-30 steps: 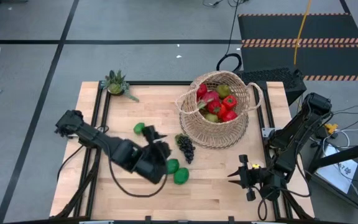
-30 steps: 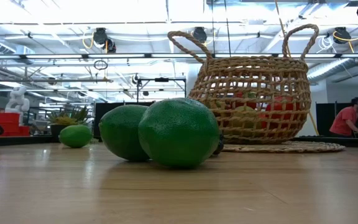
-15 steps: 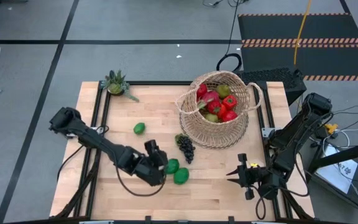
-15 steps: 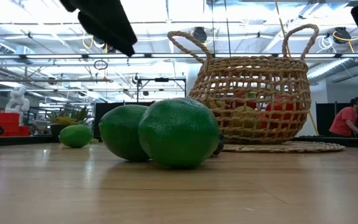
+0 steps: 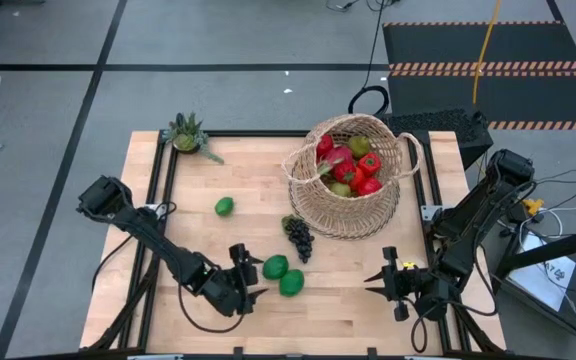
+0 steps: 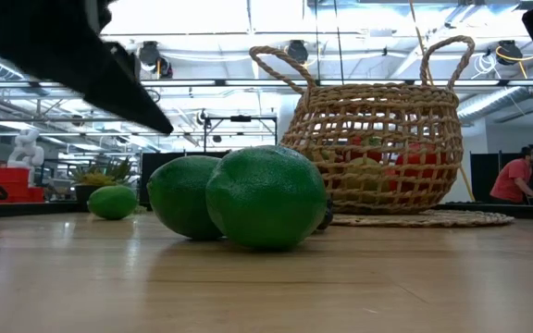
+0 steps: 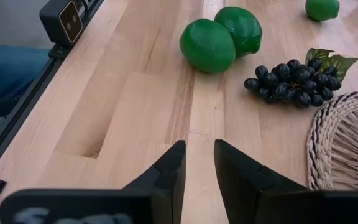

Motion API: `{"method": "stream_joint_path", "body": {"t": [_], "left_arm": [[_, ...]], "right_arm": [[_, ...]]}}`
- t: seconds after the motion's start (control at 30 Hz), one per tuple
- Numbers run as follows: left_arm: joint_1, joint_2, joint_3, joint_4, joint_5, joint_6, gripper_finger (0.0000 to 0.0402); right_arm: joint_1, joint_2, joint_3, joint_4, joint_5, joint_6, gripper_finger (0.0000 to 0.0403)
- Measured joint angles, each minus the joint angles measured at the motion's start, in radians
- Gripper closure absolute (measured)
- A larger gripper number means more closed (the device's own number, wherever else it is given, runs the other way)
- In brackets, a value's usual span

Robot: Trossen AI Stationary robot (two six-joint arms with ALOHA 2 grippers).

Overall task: Build produce basket
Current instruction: Put the green lime into the brown basket

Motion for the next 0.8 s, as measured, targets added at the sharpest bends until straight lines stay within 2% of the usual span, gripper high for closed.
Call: {"method": "stream_joint_path", "body": {"t": [0.1,0.3,0.5,0.8], "left_arm": [[0.008,-0.002,-0.028,0.04,-0.013,-0.027,0.0007],[0.025,0.006,-0.059,0.061,-0.015,-0.071,0.0019],[0.043,0.069,-0.063,0.178,-0.011,-0.014,0.0003],[0.077,0.146,-0.065,0.194,-0.011,-0.006,0.0009]], "right_arm": [[0.0,0.0,0.0,0.0,0.0,0.0,0.0326],[0.0,0.0,0.0,0.0,0.0,0.0,0.0326],[0.0,0.0,0.0,0.007,0.0,0.0,0.0326],[0.0,0.0,0.0,0.007,0.0,0.0,0.0326]]}}
